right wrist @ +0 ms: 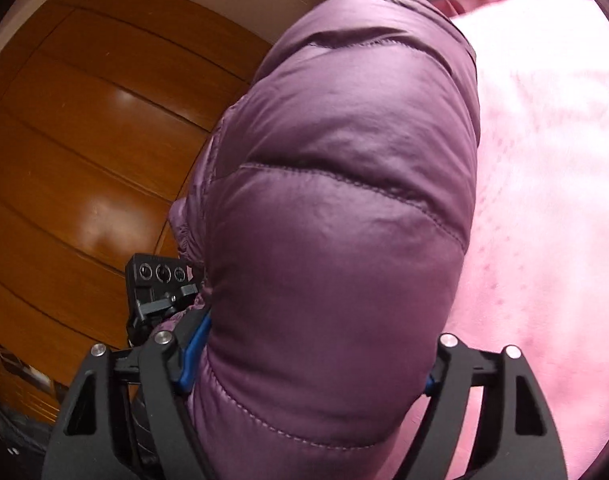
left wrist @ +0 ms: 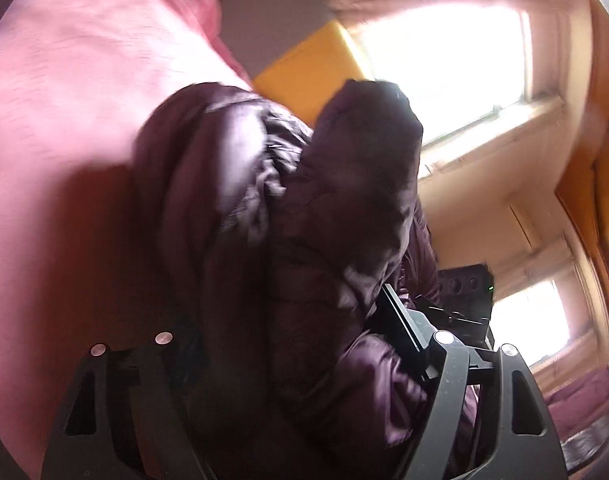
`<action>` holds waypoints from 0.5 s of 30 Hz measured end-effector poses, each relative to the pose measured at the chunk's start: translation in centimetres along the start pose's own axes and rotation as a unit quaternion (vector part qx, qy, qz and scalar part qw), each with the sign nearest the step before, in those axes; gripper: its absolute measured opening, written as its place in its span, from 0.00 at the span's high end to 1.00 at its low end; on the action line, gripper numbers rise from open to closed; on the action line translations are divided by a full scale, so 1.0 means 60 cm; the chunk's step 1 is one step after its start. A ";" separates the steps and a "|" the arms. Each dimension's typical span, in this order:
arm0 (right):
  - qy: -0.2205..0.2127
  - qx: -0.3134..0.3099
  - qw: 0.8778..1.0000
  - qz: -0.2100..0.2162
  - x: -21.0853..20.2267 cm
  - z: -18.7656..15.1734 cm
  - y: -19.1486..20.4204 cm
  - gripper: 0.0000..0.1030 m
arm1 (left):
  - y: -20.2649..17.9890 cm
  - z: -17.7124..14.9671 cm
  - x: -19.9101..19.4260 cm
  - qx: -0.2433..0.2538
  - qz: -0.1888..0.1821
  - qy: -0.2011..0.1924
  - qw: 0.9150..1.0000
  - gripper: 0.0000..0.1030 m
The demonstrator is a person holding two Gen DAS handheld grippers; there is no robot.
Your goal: Fold large clothes
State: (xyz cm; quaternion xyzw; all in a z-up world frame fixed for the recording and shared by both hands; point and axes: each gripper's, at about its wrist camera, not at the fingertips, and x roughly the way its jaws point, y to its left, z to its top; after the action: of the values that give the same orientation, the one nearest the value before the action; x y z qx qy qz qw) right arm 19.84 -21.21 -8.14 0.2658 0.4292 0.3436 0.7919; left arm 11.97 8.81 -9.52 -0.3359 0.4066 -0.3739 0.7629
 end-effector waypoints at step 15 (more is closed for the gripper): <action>-0.119 0.117 0.969 -0.179 -0.305 -0.065 -0.225 0.18 | -0.252 0.016 0.478 0.181 0.120 0.187 0.958 0.31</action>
State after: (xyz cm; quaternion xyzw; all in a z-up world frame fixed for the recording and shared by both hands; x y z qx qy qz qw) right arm 13.50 -43.24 -10.62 0.3147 0.4096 0.1090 0.8493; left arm 19.47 -22.66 -7.34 -0.0651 0.5043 -0.4033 0.7608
